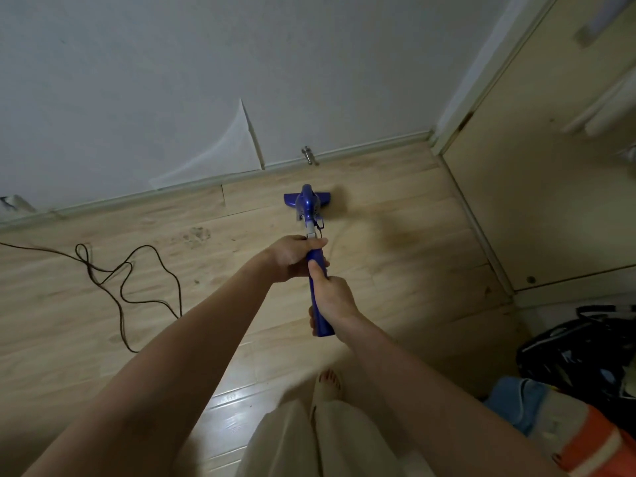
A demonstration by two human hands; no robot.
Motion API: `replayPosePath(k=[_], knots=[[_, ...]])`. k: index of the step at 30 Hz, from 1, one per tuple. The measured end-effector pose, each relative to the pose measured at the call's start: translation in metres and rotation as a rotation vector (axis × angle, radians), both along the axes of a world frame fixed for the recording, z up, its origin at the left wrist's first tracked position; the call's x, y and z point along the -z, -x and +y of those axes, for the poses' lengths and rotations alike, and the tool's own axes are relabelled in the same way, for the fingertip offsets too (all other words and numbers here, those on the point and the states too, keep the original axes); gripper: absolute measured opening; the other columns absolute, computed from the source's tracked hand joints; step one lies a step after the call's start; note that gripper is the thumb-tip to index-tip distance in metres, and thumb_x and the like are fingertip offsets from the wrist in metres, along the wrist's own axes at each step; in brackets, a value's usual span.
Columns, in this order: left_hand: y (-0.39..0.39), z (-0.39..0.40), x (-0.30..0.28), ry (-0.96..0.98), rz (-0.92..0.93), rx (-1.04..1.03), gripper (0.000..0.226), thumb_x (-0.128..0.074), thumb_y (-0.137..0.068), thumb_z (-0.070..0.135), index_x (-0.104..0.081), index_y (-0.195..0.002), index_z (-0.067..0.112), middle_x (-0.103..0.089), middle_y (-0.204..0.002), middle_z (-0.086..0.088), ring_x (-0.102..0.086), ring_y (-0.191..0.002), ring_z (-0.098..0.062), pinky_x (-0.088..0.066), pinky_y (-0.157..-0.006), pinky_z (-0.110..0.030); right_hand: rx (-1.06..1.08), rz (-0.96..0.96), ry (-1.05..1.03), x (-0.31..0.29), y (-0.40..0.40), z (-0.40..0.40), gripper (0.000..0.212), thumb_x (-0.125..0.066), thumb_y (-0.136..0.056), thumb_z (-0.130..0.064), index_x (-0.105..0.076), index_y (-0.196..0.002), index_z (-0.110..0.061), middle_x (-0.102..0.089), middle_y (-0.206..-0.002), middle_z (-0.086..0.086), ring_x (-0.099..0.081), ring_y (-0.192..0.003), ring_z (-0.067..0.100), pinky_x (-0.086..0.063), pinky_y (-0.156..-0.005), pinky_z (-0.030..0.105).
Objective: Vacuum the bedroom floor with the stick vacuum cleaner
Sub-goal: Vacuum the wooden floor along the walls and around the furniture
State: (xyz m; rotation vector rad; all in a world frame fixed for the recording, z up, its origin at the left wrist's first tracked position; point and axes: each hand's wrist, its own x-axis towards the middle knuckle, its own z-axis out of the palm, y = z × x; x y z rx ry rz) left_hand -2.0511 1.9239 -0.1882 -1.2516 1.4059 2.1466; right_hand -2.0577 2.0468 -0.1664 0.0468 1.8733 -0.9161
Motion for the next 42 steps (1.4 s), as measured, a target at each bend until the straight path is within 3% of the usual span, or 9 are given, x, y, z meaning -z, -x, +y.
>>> replayPosePath(k=[7,12,22,30,38,42], knots=[[0.027,-0.001,0.009,0.049,-0.030,-0.056,0.028,-0.057,-0.096,0.022,-0.049,-0.115,0.003,-0.061,-0.090,-0.013,-0.063,-0.076,-0.019,-0.056,-0.068,-0.031,-0.012,0.029,-0.016,0.016,0.027,-0.009,0.057,-0.037,-0.097,-0.059,-0.054,-0.097,-0.004,-0.058,-0.070,0.010,-0.056,-0.049,0.021,-0.050,-0.048,0.029],[0.038,0.000,0.019,0.021,-0.026,-0.110,0.035,-0.059,-0.094,0.020,-0.049,-0.123,0.002,-0.059,-0.093,-0.012,-0.063,-0.075,-0.019,-0.056,-0.062,-0.030,0.016,0.023,0.012,0.031,0.040,-0.006,0.058,-0.042,-0.095,-0.059,-0.054,-0.091,-0.002,-0.054,-0.064,0.009,-0.051,-0.046,0.019,-0.046,-0.046,0.028],[0.020,-0.009,0.010,-0.022,-0.037,-0.175,0.034,-0.062,-0.092,0.012,-0.050,-0.122,0.003,-0.059,-0.093,-0.012,-0.062,-0.075,-0.020,-0.055,-0.070,-0.034,0.027,-0.061,0.003,0.015,0.025,-0.013,0.059,-0.044,-0.093,-0.062,-0.053,-0.093,-0.004,-0.056,-0.064,0.009,-0.052,-0.044,0.018,-0.044,-0.040,0.023],[-0.084,0.005,-0.004,-0.037,-0.057,-0.093,0.019,-0.062,-0.091,0.010,-0.051,-0.107,0.008,-0.060,-0.091,-0.012,-0.063,-0.075,-0.021,-0.057,-0.071,-0.036,0.067,-0.086,-0.058,0.005,-0.086,0.001,0.058,-0.040,-0.095,-0.061,-0.053,-0.094,-0.005,-0.057,-0.063,0.007,-0.053,-0.044,0.016,-0.044,-0.040,0.021],[-0.234,0.015,-0.013,-0.008,-0.059,0.087,0.008,-0.059,-0.094,0.012,-0.053,-0.090,0.009,-0.063,-0.079,-0.012,-0.066,-0.064,-0.018,-0.058,-0.061,-0.032,0.231,-0.094,-0.050,-0.013,-0.251,0.011,0.058,-0.045,-0.092,-0.063,-0.053,-0.089,-0.005,-0.055,-0.062,0.008,-0.052,-0.043,0.017,-0.045,-0.041,0.023],[-0.293,0.032,-0.018,0.007,-0.081,0.149,0.007,-0.055,-0.094,0.008,-0.054,-0.086,0.007,-0.062,-0.076,-0.011,-0.065,-0.068,-0.020,-0.057,-0.069,-0.035,0.249,-0.061,-0.086,-0.022,-0.317,0.027,0.059,-0.044,-0.092,-0.064,-0.054,-0.081,-0.007,-0.054,-0.058,0.006,-0.052,-0.042,0.017,-0.045,-0.044,0.025]])
